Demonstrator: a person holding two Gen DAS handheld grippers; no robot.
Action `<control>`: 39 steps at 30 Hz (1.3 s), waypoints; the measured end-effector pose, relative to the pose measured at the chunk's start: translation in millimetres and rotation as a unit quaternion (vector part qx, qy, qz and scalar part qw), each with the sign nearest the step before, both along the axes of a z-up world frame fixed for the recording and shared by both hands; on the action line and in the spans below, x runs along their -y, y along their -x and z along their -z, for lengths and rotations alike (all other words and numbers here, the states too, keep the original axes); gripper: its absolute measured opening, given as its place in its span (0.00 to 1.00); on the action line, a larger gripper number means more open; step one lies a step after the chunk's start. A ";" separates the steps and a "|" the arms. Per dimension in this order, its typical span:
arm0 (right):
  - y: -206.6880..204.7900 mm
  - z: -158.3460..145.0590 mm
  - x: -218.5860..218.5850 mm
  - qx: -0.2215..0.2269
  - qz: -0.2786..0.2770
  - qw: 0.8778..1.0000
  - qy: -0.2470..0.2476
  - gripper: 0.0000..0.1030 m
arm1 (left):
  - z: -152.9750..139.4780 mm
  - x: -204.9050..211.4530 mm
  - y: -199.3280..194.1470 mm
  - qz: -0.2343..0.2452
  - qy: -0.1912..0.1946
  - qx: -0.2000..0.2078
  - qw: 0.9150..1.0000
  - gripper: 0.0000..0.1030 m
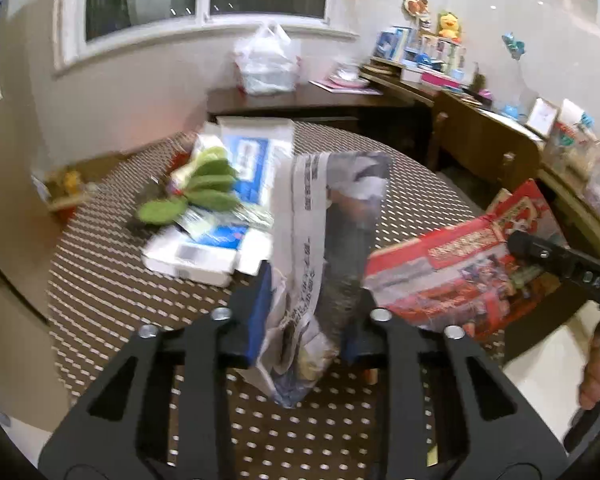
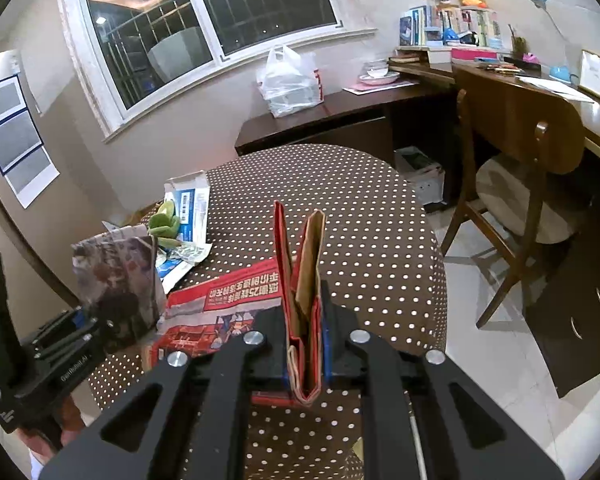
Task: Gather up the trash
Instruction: 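Carry the newspaper item and red carton over the wastebasket with both tools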
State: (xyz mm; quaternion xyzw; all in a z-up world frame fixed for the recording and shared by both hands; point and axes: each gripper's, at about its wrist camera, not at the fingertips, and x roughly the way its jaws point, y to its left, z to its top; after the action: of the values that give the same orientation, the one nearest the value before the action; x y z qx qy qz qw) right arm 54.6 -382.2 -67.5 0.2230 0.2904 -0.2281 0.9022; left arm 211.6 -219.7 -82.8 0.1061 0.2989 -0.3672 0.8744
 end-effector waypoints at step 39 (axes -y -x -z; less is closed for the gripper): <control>-168.2 -8.5 -293.3 -0.012 -0.334 0.942 0.020 0.11 | 5.9 -312.0 -2.2 -0.349 0.034 -0.036 0.936 0.09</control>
State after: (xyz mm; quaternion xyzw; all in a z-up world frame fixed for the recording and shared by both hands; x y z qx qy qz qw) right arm 222.8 -88.9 -59.0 0.0919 0.3543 0.0777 0.9273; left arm 213.8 92.3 -88.8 -0.0475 0.3359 -0.0527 0.9392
